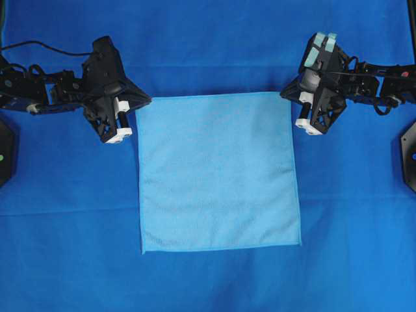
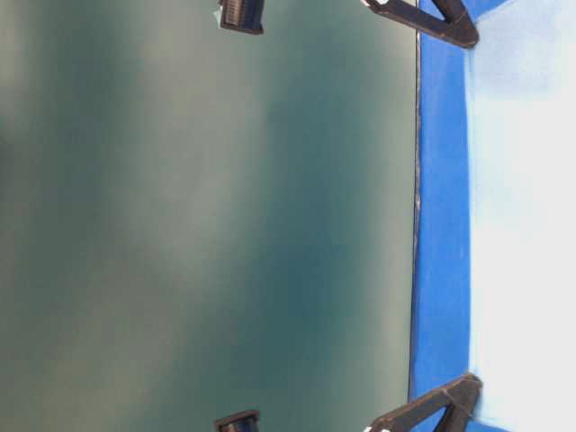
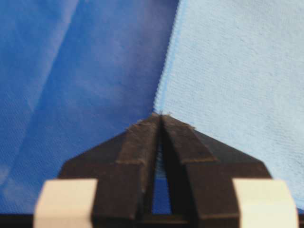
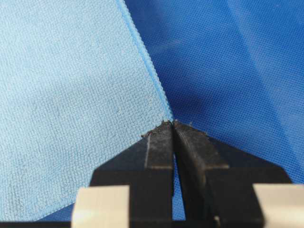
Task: Fold the light blue towel.
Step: 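Close both grippers on the towel's far corners, then lift the far edge and fold it toward the near edge, then release, then move both grippers to the folded strip's far corners and grasp them, then lift the strip with both grippers and rotate it to vertical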
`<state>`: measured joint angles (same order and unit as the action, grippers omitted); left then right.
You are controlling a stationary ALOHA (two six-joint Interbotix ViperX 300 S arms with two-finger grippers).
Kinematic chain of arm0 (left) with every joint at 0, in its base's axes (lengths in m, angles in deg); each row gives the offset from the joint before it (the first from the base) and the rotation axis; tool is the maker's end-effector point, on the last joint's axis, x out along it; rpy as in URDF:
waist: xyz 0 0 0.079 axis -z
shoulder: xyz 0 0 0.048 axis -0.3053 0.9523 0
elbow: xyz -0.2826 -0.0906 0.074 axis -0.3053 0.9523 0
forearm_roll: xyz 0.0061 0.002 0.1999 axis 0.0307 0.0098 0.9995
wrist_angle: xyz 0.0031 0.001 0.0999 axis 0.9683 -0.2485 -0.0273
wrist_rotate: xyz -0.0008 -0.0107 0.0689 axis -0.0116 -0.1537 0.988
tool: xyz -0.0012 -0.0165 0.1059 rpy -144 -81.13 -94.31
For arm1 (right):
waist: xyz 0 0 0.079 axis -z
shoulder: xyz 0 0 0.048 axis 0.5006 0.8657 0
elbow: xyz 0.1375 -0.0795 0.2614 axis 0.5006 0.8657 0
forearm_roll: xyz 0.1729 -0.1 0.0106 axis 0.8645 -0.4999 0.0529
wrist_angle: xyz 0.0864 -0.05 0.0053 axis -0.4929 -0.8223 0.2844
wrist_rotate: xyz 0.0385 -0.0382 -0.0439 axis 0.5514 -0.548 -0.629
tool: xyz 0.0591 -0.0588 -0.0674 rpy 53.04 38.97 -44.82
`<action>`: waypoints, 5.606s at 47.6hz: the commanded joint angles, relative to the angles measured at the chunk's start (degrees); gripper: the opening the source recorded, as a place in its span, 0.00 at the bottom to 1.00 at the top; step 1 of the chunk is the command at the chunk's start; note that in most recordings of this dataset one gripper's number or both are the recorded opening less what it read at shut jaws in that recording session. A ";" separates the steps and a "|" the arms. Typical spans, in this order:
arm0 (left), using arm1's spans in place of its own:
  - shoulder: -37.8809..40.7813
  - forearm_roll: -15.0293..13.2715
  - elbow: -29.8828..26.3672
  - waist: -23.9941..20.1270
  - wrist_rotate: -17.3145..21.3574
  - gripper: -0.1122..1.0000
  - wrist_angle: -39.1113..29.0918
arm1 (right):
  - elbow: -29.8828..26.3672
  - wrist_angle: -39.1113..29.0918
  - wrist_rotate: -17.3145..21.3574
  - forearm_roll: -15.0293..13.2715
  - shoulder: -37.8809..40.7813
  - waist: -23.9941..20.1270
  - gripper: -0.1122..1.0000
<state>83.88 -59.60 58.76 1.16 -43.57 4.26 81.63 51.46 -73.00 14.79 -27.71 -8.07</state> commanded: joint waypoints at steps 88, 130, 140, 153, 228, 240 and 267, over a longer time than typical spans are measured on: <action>4.22 0.09 -11.87 38.85 -18.19 0.11 -14.94 | -4.31 -10.90 33.66 3.16 -0.53 -44.65 0.11; -0.09 0.00 -10.55 36.91 -18.37 0.84 -17.58 | -5.80 -15.03 34.19 0.09 -4.48 -43.15 0.60; -0.97 0.09 -10.02 31.46 -16.70 0.82 -18.98 | -4.83 -20.13 34.19 -5.27 -6.24 -34.54 0.60; -0.97 0.09 -9.93 25.05 -10.63 0.82 -19.25 | -4.92 -24.35 34.19 -12.48 -6.33 -25.93 0.60; 6.68 0.09 -8.44 24.96 -9.58 0.11 -19.95 | -4.04 -16.35 34.98 -11.69 3.69 -27.86 0.11; 3.96 0.09 -10.55 24.96 -9.49 0.11 -24.17 | -4.04 -18.90 34.98 -11.78 -1.41 -27.86 0.11; -10.02 0.70 -22.85 22.76 -7.73 0.11 -48.87 | -7.12 -37.79 34.98 -12.30 -23.91 -29.62 0.11</action>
<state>76.59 -59.25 38.37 24.02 -51.57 -41.53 76.36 16.21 -38.02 2.75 -48.90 -37.16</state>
